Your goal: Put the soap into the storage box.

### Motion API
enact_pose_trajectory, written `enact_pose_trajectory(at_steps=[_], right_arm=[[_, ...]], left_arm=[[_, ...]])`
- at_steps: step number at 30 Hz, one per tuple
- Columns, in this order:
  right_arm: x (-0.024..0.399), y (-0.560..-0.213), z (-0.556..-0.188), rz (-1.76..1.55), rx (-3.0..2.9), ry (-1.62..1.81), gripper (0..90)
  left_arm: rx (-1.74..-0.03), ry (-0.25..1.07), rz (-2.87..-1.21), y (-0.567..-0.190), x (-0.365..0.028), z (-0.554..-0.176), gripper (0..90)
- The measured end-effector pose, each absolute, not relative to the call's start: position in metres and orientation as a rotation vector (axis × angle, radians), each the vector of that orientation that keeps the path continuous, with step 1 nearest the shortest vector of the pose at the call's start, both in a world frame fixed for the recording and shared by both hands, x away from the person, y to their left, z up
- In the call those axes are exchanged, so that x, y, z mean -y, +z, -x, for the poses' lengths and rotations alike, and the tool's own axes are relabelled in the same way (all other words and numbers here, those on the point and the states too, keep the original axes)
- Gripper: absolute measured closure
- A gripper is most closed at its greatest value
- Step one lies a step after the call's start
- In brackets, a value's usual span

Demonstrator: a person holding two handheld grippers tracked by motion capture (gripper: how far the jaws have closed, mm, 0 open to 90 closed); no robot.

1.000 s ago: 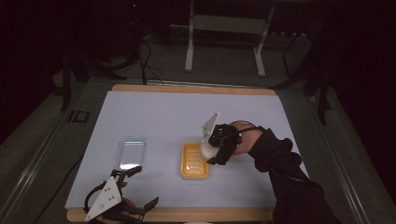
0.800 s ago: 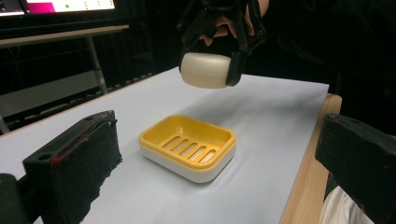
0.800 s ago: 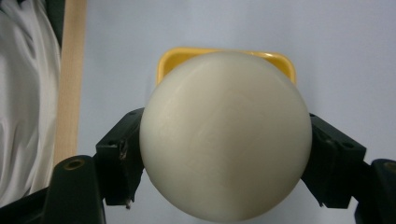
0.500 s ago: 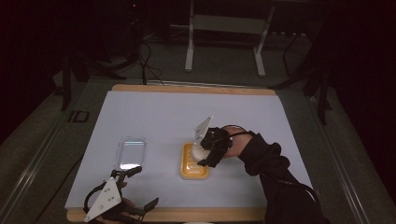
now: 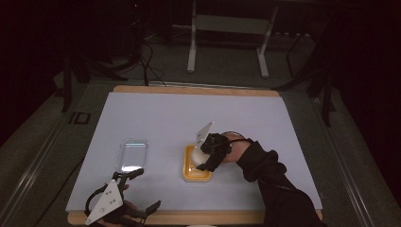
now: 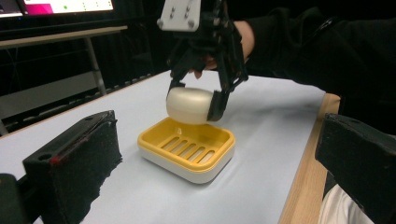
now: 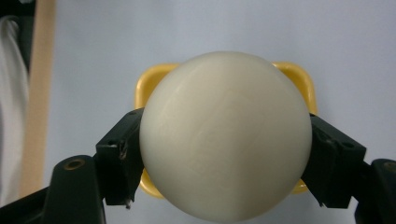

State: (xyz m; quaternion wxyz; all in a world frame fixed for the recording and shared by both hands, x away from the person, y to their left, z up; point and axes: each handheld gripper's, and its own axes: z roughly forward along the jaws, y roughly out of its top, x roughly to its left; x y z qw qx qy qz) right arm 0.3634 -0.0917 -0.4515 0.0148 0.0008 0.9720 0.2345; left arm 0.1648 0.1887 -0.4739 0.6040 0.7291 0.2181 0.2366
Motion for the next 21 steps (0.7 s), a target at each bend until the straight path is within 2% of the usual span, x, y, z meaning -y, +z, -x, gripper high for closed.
enact_pose_trajectory(at_steps=[21], right_arm=[[0.08,-0.49,-0.38,-0.075,-3.067,0.678,24.6]], left_arm=[[-0.498,0.547,-1.689,-0.473,-0.189,-0.163,0.1]])
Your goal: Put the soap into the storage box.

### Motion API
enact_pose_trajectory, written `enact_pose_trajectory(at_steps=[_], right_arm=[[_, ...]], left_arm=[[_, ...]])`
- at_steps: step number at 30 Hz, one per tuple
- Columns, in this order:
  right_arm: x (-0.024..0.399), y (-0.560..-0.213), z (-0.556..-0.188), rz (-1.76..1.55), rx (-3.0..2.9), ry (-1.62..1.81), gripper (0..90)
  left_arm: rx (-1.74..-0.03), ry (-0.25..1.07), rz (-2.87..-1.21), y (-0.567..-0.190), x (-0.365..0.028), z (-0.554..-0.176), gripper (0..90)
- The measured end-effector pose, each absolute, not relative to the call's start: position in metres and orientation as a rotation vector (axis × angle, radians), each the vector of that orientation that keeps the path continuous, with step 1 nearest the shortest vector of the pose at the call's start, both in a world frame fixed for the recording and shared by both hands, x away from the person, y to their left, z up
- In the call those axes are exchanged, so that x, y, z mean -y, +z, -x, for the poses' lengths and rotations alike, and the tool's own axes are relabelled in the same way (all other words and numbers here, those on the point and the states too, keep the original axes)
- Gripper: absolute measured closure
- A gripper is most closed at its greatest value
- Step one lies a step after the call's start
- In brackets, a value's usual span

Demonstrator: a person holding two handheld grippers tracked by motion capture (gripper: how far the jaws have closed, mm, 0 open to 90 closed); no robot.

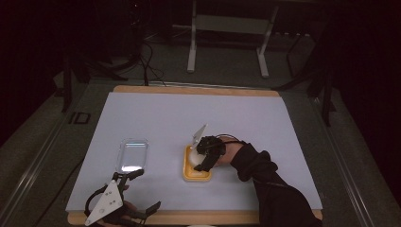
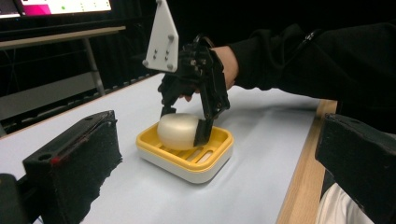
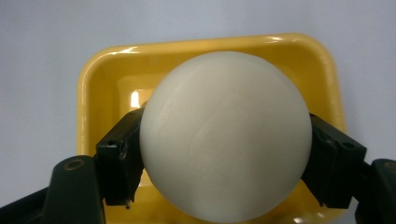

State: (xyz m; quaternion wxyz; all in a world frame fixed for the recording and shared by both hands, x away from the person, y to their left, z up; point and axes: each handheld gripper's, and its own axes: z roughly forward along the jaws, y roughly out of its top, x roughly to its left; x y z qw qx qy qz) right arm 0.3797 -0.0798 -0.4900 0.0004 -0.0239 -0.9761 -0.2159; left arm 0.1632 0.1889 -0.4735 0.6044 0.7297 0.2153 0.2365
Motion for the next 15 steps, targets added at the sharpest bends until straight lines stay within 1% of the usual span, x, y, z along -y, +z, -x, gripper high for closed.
enact_pose_trajectory(at_steps=[9,15], right_arm=[[0.076,-0.499,-0.381,0.086,3.071,-0.619,23.9],[0.078,-0.486,-0.383,0.126,3.054,-0.696,22.1]], left_arm=[[-0.493,0.541,-1.69,-0.474,-0.189,-0.163,0.1],[-0.492,0.539,-1.692,-0.474,-0.188,-0.163,0.1]])
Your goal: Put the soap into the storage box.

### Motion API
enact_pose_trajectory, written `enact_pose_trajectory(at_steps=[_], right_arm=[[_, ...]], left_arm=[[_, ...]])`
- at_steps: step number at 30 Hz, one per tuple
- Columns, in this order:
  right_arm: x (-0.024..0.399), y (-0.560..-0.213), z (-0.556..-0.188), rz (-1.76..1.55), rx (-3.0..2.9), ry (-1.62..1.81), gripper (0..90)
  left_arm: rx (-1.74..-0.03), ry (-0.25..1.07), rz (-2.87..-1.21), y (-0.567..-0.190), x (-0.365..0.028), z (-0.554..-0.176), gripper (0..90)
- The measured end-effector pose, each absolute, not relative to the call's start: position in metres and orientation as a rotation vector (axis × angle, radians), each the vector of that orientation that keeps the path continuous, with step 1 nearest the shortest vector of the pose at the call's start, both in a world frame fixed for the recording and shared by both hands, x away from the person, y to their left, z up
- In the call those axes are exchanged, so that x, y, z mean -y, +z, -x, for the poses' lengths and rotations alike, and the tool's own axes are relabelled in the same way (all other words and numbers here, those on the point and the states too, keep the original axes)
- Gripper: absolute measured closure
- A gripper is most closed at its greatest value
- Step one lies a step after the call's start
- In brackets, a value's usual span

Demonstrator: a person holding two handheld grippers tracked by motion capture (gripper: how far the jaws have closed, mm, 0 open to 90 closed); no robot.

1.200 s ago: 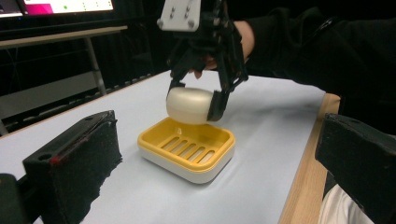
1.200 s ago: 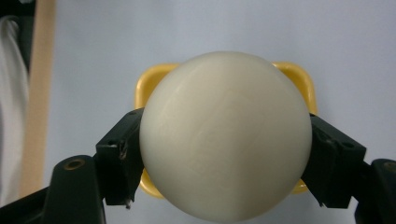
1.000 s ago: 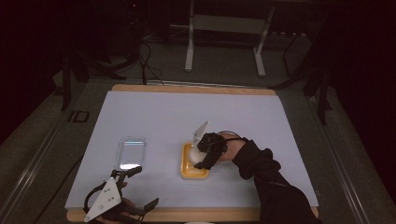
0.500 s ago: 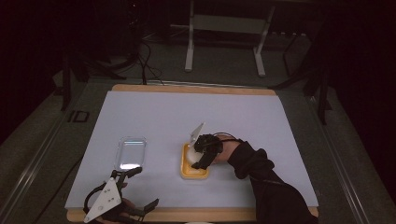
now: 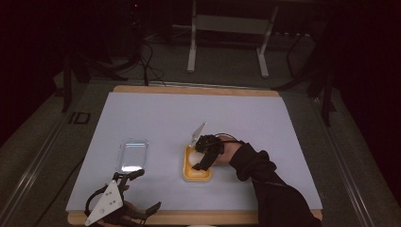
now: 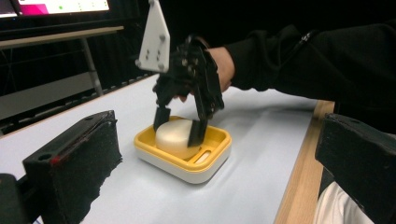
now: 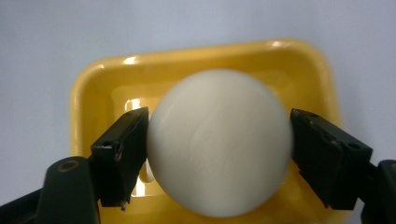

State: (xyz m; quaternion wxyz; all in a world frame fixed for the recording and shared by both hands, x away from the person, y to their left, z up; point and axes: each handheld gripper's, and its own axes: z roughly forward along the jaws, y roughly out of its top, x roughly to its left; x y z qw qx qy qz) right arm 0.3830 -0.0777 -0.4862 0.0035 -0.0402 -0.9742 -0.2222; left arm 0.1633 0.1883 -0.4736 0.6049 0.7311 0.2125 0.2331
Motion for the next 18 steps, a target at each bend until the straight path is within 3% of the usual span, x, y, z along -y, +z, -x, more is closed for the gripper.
enact_pose_trajectory(at_steps=[18], right_arm=[[0.101,-0.45,-0.381,0.291,3.083,-0.873,19.8]], left_arm=[[-0.499,0.536,-1.692,-0.474,-0.188,-0.164,0.1]])
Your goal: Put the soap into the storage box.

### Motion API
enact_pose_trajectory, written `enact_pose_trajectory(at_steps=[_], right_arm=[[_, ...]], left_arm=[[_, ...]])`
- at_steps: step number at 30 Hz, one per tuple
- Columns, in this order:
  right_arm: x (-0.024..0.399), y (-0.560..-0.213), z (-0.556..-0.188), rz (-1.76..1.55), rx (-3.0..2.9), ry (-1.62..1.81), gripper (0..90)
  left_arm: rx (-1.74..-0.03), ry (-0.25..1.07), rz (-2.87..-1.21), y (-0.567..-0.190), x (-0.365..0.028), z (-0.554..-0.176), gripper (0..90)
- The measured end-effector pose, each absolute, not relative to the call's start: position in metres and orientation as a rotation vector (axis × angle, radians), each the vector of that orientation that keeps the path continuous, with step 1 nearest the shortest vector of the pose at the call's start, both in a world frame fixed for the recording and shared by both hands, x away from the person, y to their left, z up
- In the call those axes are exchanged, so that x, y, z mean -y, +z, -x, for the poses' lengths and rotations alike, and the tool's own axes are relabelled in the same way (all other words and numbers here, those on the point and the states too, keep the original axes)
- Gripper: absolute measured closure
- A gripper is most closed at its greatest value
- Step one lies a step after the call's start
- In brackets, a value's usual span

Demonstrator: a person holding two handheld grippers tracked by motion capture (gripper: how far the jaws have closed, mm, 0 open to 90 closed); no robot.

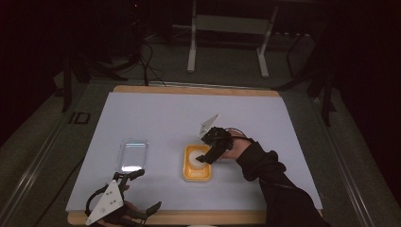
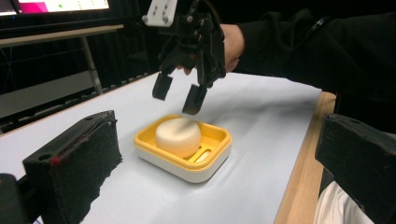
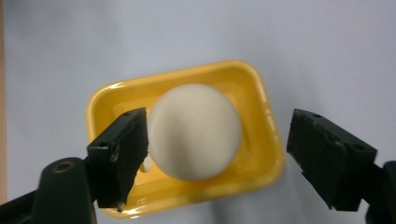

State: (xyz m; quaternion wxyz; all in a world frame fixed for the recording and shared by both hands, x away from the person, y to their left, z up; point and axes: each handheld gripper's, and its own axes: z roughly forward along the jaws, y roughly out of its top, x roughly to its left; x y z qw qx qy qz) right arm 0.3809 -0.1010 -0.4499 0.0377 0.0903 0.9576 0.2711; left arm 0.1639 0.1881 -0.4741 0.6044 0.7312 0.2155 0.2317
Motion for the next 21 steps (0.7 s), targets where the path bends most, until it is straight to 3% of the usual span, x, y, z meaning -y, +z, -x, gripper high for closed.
enact_pose_trajectory(at_steps=[6,21], right_arm=[[0.116,-0.441,-0.38,-0.33,-2.908,0.883,10.4],[0.155,-0.442,-0.381,-0.571,-2.76,0.864,12.1]], left_arm=[[-0.499,0.535,-1.694,-0.474,-0.188,-0.164,0.1],[-0.502,0.533,-1.695,-0.475,-0.188,-0.165,0.1]])
